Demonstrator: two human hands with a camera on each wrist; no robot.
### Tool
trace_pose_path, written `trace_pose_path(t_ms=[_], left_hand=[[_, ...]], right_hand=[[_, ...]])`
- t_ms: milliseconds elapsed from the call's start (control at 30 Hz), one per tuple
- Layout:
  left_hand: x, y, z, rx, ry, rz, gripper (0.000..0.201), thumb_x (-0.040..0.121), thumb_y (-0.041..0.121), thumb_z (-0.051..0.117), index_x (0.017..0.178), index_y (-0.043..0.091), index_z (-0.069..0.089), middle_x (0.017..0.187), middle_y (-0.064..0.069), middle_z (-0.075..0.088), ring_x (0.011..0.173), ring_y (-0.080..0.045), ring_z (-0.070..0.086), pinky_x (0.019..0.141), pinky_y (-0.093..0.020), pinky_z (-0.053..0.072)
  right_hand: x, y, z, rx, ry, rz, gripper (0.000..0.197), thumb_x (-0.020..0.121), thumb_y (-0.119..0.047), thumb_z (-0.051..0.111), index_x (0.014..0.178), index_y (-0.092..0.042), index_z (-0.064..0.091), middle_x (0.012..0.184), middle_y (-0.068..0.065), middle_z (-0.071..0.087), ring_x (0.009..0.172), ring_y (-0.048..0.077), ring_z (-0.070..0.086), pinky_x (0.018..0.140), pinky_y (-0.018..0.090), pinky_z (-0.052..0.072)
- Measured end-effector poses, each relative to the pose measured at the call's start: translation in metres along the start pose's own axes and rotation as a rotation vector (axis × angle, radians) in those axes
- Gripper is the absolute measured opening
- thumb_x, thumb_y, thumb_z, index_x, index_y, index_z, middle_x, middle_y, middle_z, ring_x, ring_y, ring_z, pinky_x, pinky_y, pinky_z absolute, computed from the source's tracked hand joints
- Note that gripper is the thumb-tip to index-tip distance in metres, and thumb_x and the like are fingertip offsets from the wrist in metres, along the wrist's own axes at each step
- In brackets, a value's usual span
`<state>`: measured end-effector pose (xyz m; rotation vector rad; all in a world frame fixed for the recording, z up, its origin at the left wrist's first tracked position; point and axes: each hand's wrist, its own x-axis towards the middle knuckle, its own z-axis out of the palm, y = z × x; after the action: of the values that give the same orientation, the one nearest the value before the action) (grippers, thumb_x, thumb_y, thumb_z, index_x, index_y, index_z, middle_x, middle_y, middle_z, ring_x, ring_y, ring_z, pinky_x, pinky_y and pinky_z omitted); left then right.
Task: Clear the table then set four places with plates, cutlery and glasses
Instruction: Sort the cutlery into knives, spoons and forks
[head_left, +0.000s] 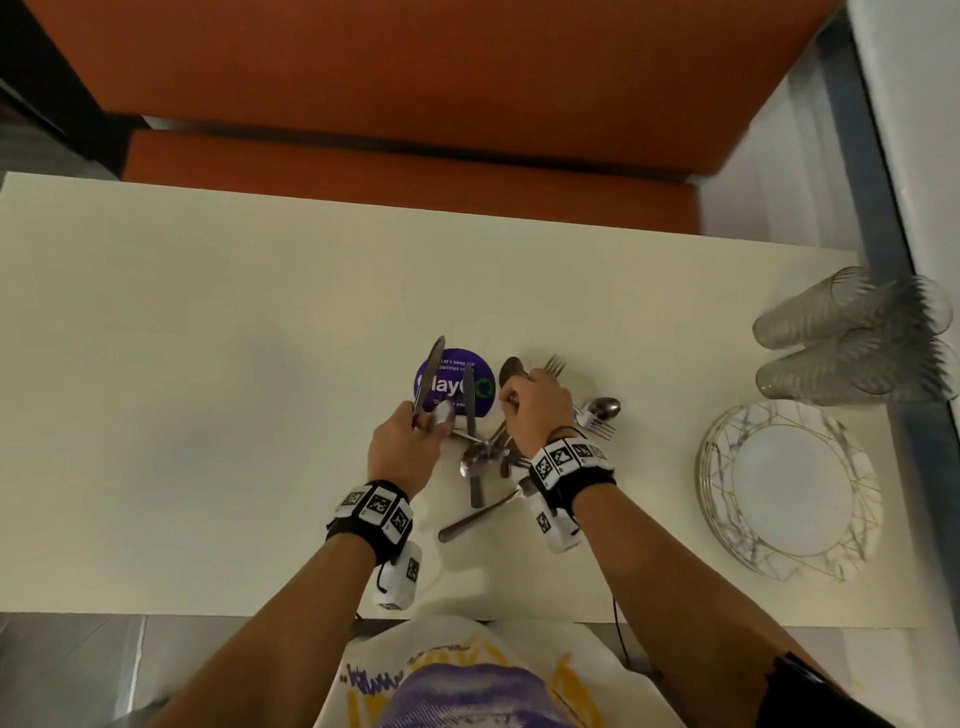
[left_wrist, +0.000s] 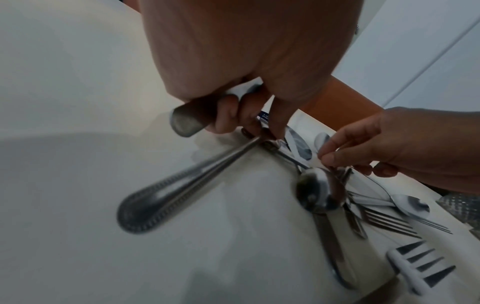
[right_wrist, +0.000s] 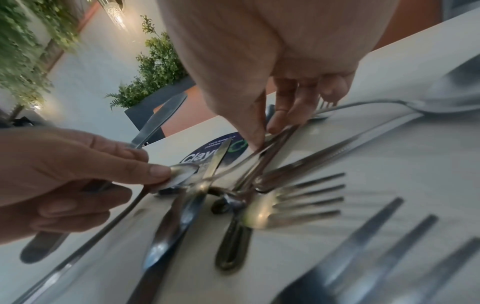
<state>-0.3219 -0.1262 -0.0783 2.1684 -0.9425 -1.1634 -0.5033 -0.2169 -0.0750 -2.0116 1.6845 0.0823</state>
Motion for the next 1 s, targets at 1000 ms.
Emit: trace_pose_path(t_ms=[1000], left_hand=[[0.001,-0.010,-0.037,0.153,0.099,0.184,0.028,0.096,0.032,0.068,0.082,0.012,0.054,0.085,0.002,0.058,0.070,-0.016,0.054,0.060,-0.022,0.037]], right_hand=[[0.007,-0.079,0.012,0.047,-0.079,0.181,0.026,0.090,-0.029,0.064,0.094,-0.003,0.066,0.090,0.012,0.067,0.087,0.026,0.066,0.079,0.039,0.060]])
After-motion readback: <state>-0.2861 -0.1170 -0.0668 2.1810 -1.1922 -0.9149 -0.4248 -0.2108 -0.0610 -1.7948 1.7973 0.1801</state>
